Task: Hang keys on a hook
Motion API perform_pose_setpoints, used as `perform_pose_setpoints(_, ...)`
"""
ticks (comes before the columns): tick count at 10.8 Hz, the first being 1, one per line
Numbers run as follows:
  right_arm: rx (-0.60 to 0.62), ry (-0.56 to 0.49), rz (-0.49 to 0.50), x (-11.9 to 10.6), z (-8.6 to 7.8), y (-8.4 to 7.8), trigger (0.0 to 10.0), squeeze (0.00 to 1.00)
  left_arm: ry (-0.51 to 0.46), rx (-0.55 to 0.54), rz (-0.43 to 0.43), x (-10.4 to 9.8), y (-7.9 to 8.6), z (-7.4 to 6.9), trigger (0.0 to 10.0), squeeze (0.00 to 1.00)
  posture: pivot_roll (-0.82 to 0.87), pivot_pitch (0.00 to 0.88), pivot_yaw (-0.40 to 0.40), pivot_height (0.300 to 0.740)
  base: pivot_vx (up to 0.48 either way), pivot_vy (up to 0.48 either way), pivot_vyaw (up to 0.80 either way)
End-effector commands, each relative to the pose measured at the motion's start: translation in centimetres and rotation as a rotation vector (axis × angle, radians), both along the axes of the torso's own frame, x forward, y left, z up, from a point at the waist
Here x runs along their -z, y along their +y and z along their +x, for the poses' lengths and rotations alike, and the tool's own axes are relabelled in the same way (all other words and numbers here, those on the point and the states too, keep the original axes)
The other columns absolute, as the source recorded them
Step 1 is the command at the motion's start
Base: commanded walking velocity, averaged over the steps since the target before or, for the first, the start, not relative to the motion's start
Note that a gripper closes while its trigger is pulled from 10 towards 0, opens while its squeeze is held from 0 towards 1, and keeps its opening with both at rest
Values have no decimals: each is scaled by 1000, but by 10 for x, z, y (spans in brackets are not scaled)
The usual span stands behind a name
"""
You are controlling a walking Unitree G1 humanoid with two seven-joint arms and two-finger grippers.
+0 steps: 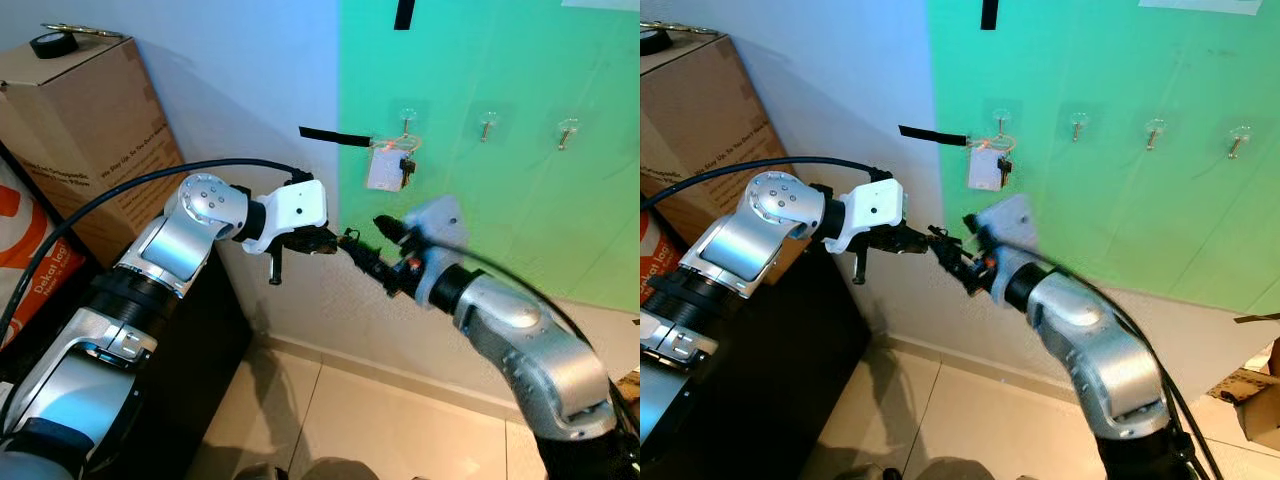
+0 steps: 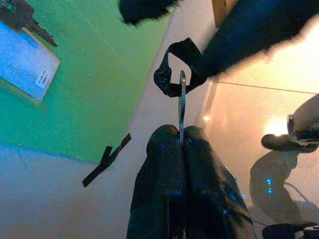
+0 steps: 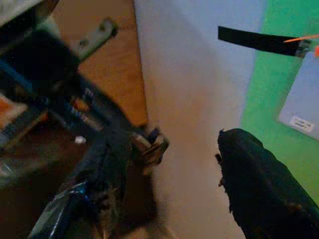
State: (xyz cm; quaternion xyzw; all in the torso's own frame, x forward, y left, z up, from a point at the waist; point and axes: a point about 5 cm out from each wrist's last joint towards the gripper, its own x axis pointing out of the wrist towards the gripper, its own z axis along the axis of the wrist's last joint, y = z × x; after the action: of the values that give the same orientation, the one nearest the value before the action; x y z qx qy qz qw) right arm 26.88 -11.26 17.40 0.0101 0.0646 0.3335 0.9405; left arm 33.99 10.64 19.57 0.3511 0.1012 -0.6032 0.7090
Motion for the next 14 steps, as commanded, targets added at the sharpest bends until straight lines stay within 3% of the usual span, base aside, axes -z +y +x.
perform_pose_setpoints(1, -5, -14, 50, -5, 3, -3, 10000, 0, -5, 15, -5, -2, 1, -2, 0, 0, -121, 0, 76, 740, 0, 0, 0)
perform_pose_setpoints(3, -82, -14, 139, -10, 4, -4, 10000, 0, -2, 21, -6, -2, 1, -3, 0, 0, -118, 0, 74, 740, 0, 0, 0)
perform_pose_setpoints(9, -85, 40, 111, 6, 8, -7, 10000, 0, 2, 42, -12, -5, -2, -5, 0, 0, -117, 0, 73, 740, 0, 0, 0)
perform_pose_setpoints(11, -105, 48, 129, 6, 7, -5, 3922, 0, 3, 47, -13, -5, -2, -6, 0, 0, -117, 0, 75, 740, 0, 0, 0)
perform_pose_setpoints(13, -120, 56, 134, 8, 5, -4, 627, 0, 4, 49, -13, -6, -3, -6, 0, 0, -116, 0, 74, 740, 0, 0, 0)
perform_pose_setpoints(14, -127, 69, 137, 10, 4, -3, 0, 0, 4, 48, -16, -7, -2, -6, 0, 0, -116, 0, 74, 740, 0, 0, 0)
